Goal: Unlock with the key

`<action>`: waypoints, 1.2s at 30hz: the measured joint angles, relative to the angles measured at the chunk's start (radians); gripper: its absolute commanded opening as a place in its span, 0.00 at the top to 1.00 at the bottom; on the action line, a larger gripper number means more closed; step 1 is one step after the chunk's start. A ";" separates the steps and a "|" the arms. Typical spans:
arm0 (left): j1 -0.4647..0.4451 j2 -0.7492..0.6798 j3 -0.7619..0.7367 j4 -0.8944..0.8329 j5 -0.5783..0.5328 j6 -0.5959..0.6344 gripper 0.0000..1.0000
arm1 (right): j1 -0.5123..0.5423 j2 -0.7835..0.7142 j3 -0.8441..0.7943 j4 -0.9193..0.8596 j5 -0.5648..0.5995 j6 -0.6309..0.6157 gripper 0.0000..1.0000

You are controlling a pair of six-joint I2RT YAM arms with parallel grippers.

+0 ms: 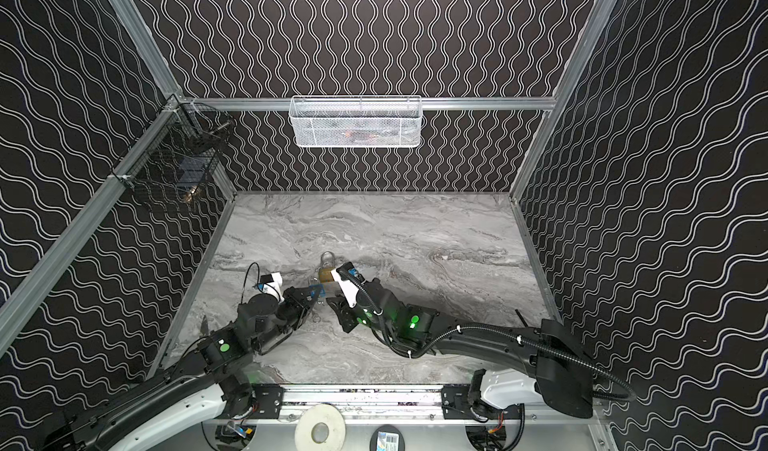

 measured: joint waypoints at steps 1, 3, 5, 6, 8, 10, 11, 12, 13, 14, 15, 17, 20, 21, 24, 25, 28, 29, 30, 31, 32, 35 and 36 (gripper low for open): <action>0.000 0.004 0.000 -0.001 0.000 0.000 1.00 | 0.004 0.009 0.005 0.000 0.000 -0.005 0.71; 0.000 0.006 0.000 0.000 -0.001 0.000 1.00 | 0.011 0.027 0.015 0.000 -0.004 -0.012 0.71; 0.000 0.005 0.000 0.005 -0.004 0.000 1.00 | 0.024 0.046 0.021 0.001 -0.016 -0.012 0.71; 0.000 0.005 0.000 0.009 -0.005 0.000 1.00 | 0.028 0.056 0.024 0.001 -0.019 -0.012 0.71; 0.000 0.004 0.000 0.017 -0.008 0.000 1.00 | 0.037 0.074 0.028 -0.001 -0.021 -0.011 0.70; 0.000 0.004 -0.004 0.031 -0.008 0.000 1.00 | 0.037 0.085 0.034 -0.001 -0.026 -0.011 0.70; 0.000 0.004 -0.008 0.039 -0.007 0.000 1.00 | 0.037 0.089 0.036 -0.001 -0.026 -0.011 0.69; 0.000 0.003 -0.011 0.042 -0.007 0.000 1.00 | 0.038 0.093 0.040 -0.001 -0.021 -0.011 0.69; 0.000 0.003 -0.013 0.043 -0.007 0.000 1.00 | 0.039 0.098 0.046 -0.002 -0.010 -0.011 0.69; 0.000 0.000 -0.013 0.042 -0.007 0.000 1.00 | 0.040 0.103 0.052 -0.003 -0.007 -0.011 0.69; 0.000 -0.003 -0.014 0.042 -0.007 0.000 1.00 | 0.041 0.108 0.060 -0.006 -0.002 -0.010 0.69; 0.000 -0.012 -0.015 0.044 -0.007 0.000 1.00 | 0.042 0.118 0.077 -0.013 0.016 -0.011 0.69; 0.000 -0.023 -0.021 0.049 -0.007 -0.001 1.00 | 0.042 0.142 0.100 -0.034 0.034 -0.011 0.69; 0.000 -0.027 -0.023 0.049 -0.007 -0.001 1.00 | 0.042 0.148 0.105 -0.040 0.037 -0.011 0.69; 0.000 -0.034 -0.027 0.050 -0.007 -0.003 1.00 | 0.042 0.164 0.111 -0.056 0.046 -0.014 0.69; 0.000 -0.035 -0.027 0.050 -0.007 -0.003 1.00 | 0.042 0.168 0.113 -0.062 0.050 -0.014 0.69; 0.000 -0.038 -0.031 0.054 -0.007 -0.004 1.00 | 0.042 0.178 0.126 -0.072 0.060 -0.015 0.69; 0.000 -0.039 -0.033 0.055 -0.008 -0.004 1.00 | 0.042 0.180 0.130 -0.076 0.065 -0.016 0.70; 0.000 -0.039 -0.034 0.055 -0.008 -0.005 1.00 | 0.042 0.180 0.130 -0.077 0.067 -0.016 0.70; 0.000 -0.039 -0.034 0.057 -0.008 -0.006 1.00 | 0.042 0.180 0.130 -0.080 0.069 -0.016 0.70; 0.000 -0.038 -0.034 0.059 -0.008 -0.007 1.00 | 0.042 0.180 0.130 -0.082 0.072 -0.016 0.70; 0.000 -0.037 -0.044 0.070 -0.008 -0.013 1.00 | 0.042 0.180 0.132 -0.089 0.076 -0.019 0.75; 0.000 -0.036 -0.048 0.074 -0.008 -0.026 1.00 | 0.042 0.180 0.136 -0.093 0.075 -0.021 0.77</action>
